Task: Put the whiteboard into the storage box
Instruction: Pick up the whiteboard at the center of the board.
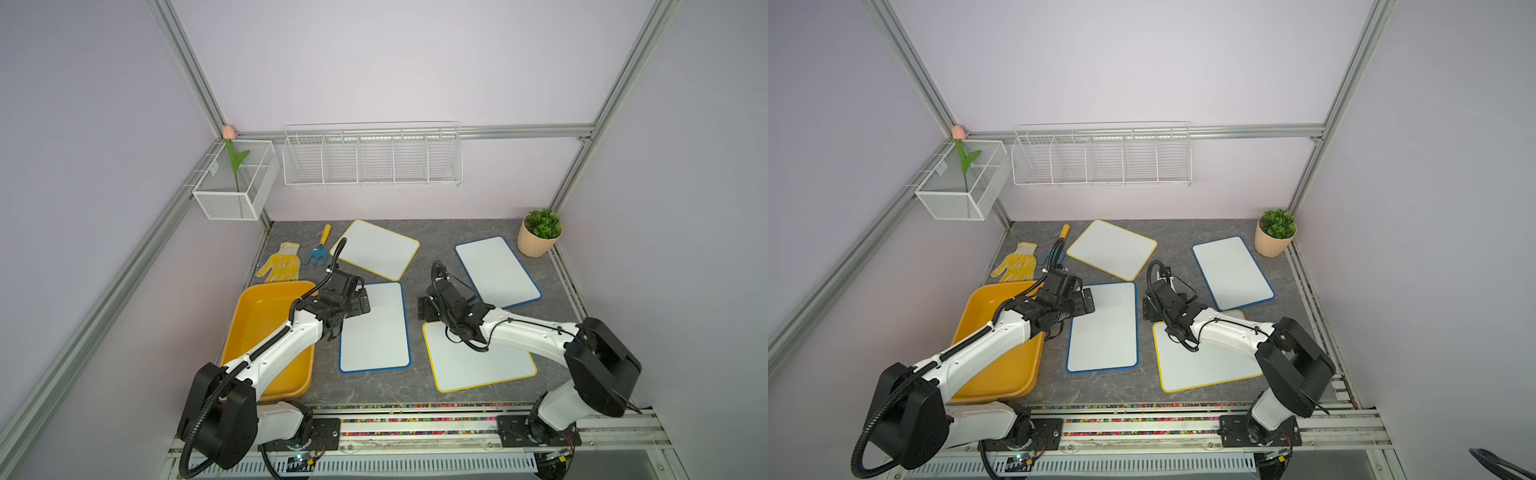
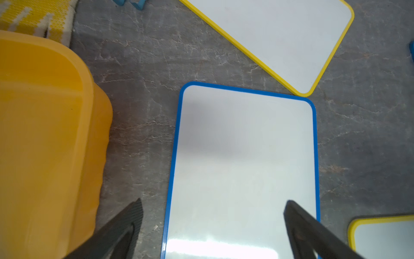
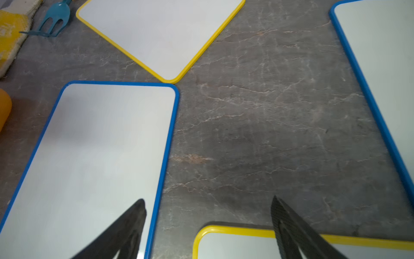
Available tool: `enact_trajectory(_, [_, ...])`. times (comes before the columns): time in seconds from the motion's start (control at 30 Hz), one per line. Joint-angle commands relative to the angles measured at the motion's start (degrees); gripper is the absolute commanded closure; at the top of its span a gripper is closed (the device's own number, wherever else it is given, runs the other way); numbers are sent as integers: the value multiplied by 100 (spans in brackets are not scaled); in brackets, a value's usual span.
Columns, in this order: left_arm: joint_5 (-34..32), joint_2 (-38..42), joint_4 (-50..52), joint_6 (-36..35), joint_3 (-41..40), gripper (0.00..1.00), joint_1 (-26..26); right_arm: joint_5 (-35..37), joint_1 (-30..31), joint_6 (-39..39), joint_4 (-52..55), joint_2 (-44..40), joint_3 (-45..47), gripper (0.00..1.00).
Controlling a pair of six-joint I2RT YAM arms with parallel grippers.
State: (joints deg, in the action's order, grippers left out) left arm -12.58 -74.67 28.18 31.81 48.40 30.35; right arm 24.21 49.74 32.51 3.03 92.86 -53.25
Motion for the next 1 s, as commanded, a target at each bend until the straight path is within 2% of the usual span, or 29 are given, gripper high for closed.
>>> enact_trajectory(0.0, [290, -234, 79, 227, -32, 1, 103, 147, 229, 314, 65, 251, -200, 11])
enact_trajectory(0.3, [166, -860, 106, 320, 47, 1, 168, 130, 554, 730, -135, 682, -238, 11])
enact_trajectory(0.53, [223, -1160, 65, 98, 135, 1, 164, 75, 599, 1132, -270, 922, -217, 11])
enact_trajectory(0.7, [-78, -1234, 237, 130, 224, 1, 139, 49, 598, 1242, -333, 1030, -207, 11])
enact_trajectory(0.83, [-142, -1195, 254, 98, 190, 1, -12, -1, 609, 1347, -399, 1080, -203, 11])
enact_trajectory(0.97, [190, -1196, 58, 23, 52, 1, -301, -4, 635, 1442, -399, 1150, -213, 11])
